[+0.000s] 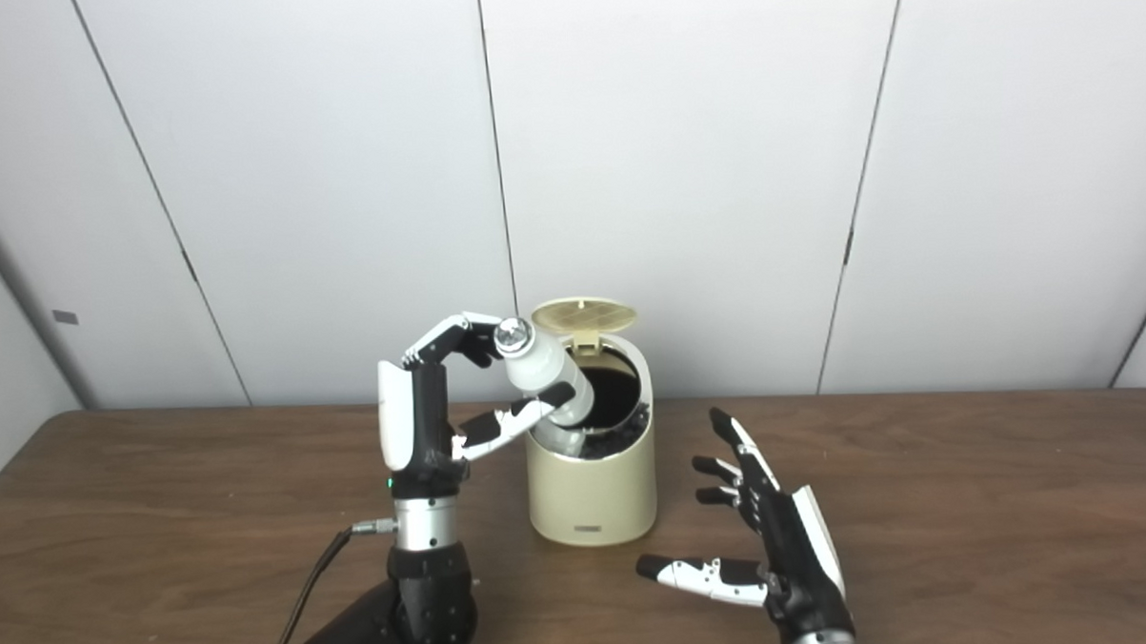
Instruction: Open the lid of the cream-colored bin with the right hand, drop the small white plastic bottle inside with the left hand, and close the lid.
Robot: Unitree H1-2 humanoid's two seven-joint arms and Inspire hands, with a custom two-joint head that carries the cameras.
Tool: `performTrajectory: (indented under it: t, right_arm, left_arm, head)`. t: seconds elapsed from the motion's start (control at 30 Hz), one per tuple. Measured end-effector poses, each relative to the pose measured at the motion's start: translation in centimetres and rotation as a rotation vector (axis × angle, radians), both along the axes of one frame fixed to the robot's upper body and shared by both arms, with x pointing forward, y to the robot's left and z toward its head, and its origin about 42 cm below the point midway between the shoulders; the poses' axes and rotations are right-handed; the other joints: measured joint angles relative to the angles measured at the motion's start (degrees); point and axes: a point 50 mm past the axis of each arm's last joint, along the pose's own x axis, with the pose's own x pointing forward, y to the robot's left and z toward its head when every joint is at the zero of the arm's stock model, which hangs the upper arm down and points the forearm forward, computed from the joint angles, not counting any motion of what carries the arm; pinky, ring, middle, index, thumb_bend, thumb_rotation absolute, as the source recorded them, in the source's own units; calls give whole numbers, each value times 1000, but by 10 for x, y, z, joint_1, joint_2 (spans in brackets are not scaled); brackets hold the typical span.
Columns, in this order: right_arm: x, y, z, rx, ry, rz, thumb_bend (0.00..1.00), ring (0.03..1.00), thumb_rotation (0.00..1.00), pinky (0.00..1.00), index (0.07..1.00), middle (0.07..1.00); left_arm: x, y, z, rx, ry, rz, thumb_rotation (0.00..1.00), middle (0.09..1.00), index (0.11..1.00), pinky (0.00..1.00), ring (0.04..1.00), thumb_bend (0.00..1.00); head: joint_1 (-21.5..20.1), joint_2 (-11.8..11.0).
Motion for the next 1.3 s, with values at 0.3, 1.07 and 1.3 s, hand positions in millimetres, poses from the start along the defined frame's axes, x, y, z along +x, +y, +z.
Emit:
performTrajectory:
  t: [0.3, 1.07, 1.3]
  right_arm:
    - [0, 0, 1, 1, -2, -3, 761, 817, 101, 712, 937, 947]
    - [0, 1, 2, -4, 0, 7, 770, 814, 116, 684, 931, 950]
    - [0, 1, 2, -8, 0, 6, 783, 806, 128, 684, 927, 945]
  left_arm:
    - [0, 1, -8, 118, -68, 8, 0, 515, 472, 381, 454, 479]
    - [10, 4, -13, 171, 67, 31, 0, 536, 469, 504, 606, 516]
    - [10, 3, -12, 183, 60, 33, 0, 534, 472, 483, 589, 516]
  head:
    - [0, 4]
    - [1, 6]
    - [3, 6]
